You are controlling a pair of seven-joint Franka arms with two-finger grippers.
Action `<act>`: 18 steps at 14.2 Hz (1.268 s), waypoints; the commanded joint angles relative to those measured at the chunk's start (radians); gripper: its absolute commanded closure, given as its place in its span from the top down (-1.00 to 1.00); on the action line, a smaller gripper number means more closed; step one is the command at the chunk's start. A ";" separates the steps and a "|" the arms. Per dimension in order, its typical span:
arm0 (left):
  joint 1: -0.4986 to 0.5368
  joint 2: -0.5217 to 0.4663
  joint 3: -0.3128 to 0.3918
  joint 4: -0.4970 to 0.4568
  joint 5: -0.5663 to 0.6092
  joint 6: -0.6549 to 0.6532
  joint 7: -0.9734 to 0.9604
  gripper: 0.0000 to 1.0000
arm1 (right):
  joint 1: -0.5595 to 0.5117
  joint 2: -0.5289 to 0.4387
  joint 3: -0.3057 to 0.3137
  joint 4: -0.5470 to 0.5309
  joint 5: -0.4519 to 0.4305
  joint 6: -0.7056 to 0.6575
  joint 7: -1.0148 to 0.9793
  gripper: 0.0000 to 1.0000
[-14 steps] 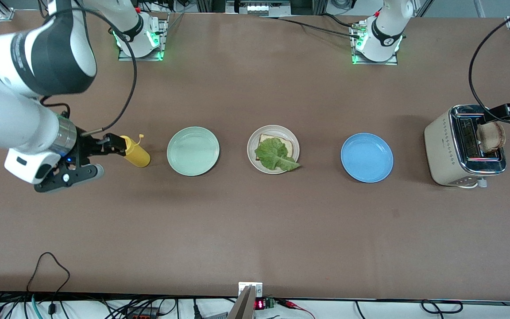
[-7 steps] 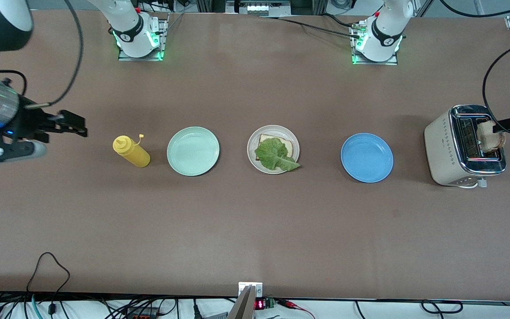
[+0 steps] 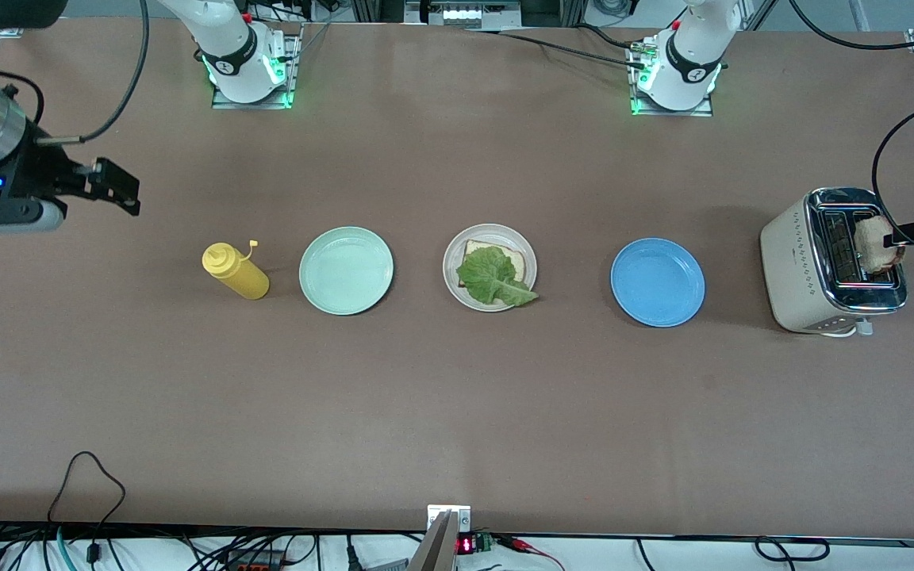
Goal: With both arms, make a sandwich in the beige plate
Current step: 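Withdraw the right gripper while the left gripper reaches the toaster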
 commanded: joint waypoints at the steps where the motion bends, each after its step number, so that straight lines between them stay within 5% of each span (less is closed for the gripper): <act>1: 0.020 -0.019 -0.011 -0.072 -0.031 0.058 0.028 1.00 | -0.012 -0.081 0.004 -0.086 -0.009 0.021 0.010 1.00; 11: 0.036 -0.021 -0.008 -0.112 -0.018 0.043 0.013 -0.76 | -0.015 -0.093 -0.004 -0.081 -0.003 0.003 0.011 1.00; 18: 0.030 -0.074 -0.025 -0.088 0.015 -0.019 0.011 -0.87 | -0.055 -0.092 -0.004 -0.078 -0.005 0.004 0.002 1.00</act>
